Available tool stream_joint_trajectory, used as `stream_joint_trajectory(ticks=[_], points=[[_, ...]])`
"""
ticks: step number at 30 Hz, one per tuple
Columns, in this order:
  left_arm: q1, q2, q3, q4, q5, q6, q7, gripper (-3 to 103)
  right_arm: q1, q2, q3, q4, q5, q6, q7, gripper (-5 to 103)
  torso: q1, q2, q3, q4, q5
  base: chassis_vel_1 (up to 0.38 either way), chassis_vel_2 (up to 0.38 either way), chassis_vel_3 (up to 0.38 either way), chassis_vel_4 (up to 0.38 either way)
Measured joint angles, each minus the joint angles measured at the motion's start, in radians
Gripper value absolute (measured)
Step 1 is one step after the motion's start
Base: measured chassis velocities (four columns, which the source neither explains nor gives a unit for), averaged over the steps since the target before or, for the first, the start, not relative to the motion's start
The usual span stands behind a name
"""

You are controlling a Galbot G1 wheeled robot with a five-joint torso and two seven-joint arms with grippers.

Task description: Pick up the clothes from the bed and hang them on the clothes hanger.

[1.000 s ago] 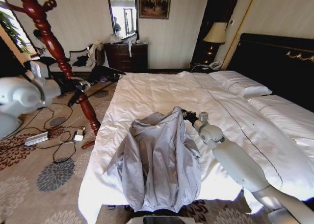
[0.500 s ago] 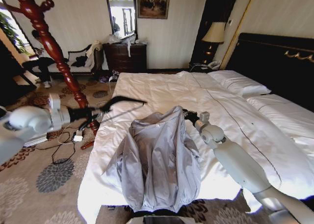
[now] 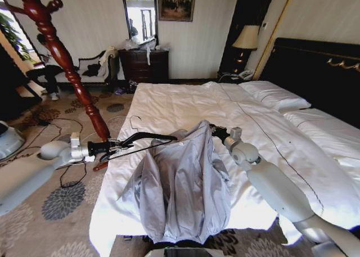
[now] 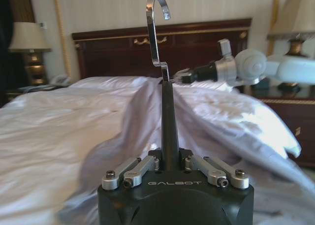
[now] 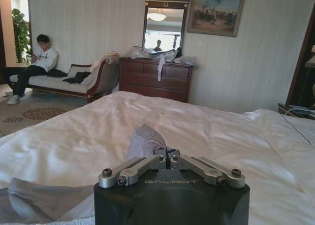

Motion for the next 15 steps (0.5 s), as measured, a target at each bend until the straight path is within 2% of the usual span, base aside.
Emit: stream_joint_trajectory(ticks=[4,7,10,15], points=[[-0.009,-0.036,0.027,0.001,0.016,0.016,0.016,16,0.001,-0.007,-0.013,0.008,0.0,0.0,0.0,0,0.0,0.0,0.0,-0.0003,-0.0002,0.0,0.0,0.0,0.0],[-0.024,-0.069,0.058,0.015,0.042,0.023,0.025,16,0.007,-0.006,-0.024,0.006,0.001,0.001,0.0,0,0.0,0.0,0.0,0.0009,0.0001,0.0,0.0,0.0,0.0],[-0.051,-0.125,0.102,0.048,0.066,0.032,0.024,16,0.012,-0.005,-0.026,0.012,0.015,0.002,0.0,0,0.0,0.0,0.0,-0.0001,-0.0002,0.0,0.0,0.0,0.0],[-0.072,-0.171,0.128,0.09,0.084,0.035,0.022,16,0.014,-0.01,-0.026,0.032,0.031,0.001,0.001,0,0.0,0.0,0.0,0.0003,0.0,0.0,0.0,0.0,0.0]])
